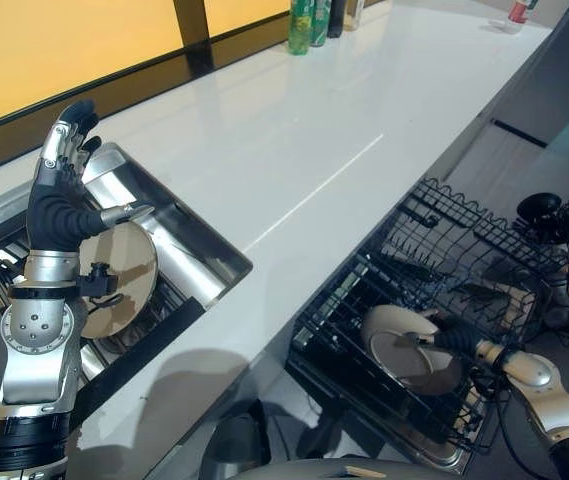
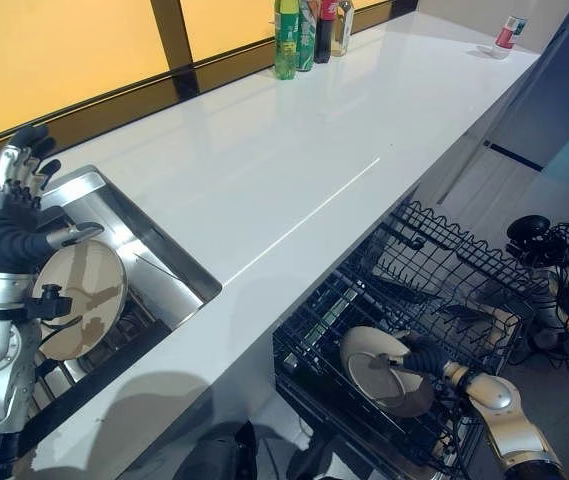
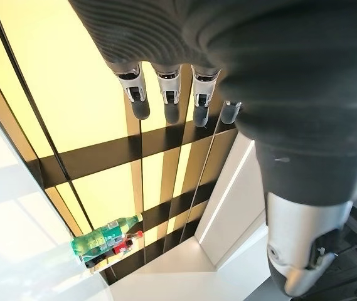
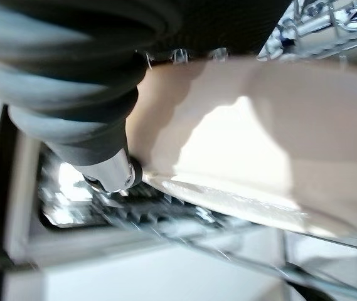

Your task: Pick up plates and place into dishwasher.

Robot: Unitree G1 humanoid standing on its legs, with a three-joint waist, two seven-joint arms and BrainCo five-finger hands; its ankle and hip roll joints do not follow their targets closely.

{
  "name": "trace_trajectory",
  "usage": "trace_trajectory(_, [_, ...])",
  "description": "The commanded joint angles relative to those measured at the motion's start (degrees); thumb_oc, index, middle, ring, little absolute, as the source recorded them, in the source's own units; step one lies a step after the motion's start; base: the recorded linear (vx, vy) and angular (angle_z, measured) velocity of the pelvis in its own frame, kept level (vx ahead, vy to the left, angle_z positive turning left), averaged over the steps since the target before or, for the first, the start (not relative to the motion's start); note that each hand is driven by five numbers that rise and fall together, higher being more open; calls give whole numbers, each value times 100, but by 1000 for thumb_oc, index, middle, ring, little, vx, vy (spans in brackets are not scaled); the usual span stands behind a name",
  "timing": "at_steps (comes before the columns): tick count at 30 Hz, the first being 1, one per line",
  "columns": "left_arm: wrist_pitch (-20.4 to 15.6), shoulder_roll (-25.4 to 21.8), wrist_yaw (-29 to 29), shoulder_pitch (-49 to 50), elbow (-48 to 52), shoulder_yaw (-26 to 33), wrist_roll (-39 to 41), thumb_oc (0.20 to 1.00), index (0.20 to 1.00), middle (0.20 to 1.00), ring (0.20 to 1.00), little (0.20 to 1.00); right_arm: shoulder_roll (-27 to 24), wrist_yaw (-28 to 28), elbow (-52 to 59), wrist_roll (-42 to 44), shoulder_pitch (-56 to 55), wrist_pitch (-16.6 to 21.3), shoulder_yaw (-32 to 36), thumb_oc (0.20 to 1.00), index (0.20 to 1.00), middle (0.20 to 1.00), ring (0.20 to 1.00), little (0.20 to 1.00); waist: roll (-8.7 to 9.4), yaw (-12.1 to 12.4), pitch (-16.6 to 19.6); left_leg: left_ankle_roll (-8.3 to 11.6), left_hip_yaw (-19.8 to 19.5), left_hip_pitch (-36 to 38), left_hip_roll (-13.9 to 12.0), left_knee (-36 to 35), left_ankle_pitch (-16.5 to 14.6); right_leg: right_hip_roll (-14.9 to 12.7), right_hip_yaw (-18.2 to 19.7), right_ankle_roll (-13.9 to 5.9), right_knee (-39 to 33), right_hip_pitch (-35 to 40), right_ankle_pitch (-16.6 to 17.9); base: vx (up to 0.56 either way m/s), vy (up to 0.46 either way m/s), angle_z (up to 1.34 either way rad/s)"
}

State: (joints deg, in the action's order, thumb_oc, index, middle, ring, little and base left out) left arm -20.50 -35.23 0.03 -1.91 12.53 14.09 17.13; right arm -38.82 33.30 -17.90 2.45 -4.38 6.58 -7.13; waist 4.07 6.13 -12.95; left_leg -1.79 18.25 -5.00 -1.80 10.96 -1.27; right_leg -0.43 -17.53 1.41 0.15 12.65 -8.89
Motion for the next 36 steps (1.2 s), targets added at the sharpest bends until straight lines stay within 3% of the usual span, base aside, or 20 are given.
trace_trajectory(1, [-73,-297,75,18,155,-251,178,1000,1000,1000,1000,1000,-297,365,-288,-861,-107,301,-769,200,200,200,200,200,-72,132,661,591,-10,-697,-245,-336,554,-73,21,-206,520,-180,-29,0,0,0])
trace_trajectory(8, [93,-290,147,-87,274,-412,142,1000,1000,1000,1000,1000,-146,228,-570,-1218,82,127,-1515,200,200,200,200,200,-121,252,613,632,-139,-732,-221,-301,601,-75,16,-194,479,-82,-29,8,1,1])
trace_trajectory(17, [143,-317,75,-12,318,-291,220,1000,1000,1000,1000,1000,9,-186,-527,-1235,-51,-33,-1486,200,200,200,200,200,-124,253,653,657,-138,-728,-245,-276,605,-78,37,-221,423,-9,-5,5,-2,1])
trace_trajectory(18, [140,-315,75,-1,316,-285,221,1000,1000,1000,1000,1000,7,-236,-508,-1200,-65,-44,-1458,448,448,448,448,448,-124,243,659,658,-133,-721,-249,-277,605,-77,45,-222,420,-9,0,0,0,0])
trace_trajectory(19, [144,-313,91,-2,313,-293,207,1000,1000,1000,1000,1000,14,-285,-489,-1191,-80,-51,-1423,796,796,796,796,796,-120,229,669,661,-126,-719,-251,-274,605,-75,56,-224,411,-3,7,0,0,0])
trace_trajectory(20, [135,-314,93,3,300,-292,202,1000,1000,1000,1000,1000,7,-308,-473,-1216,-81,-62,-1372,1000,1000,1000,1000,1000,-122,218,680,660,-120,-710,-250,-284,608,-71,68,-223,399,0,14,0,0,0])
trace_trajectory(29, [74,-352,215,102,190,-237,154,1000,1000,1000,1000,1000,-235,-1214,132,-1207,-46,-96,-748,1000,1000,1000,1000,1000,-163,104,709,658,-81,-632,-295,-327,615,-64,135,-230,371,-11,69,-22,-5,0])
trace_trajectory(36, [592,-311,321,524,-26,76,-308,1000,1000,1000,1000,1000,-593,-1575,1505,-1122,-177,-294,518,1000,1000,1000,1000,1000,-257,-45,740,635,-10,-613,-303,-370,612,-65,226,-232,325,-61,100,-72,13,-3])
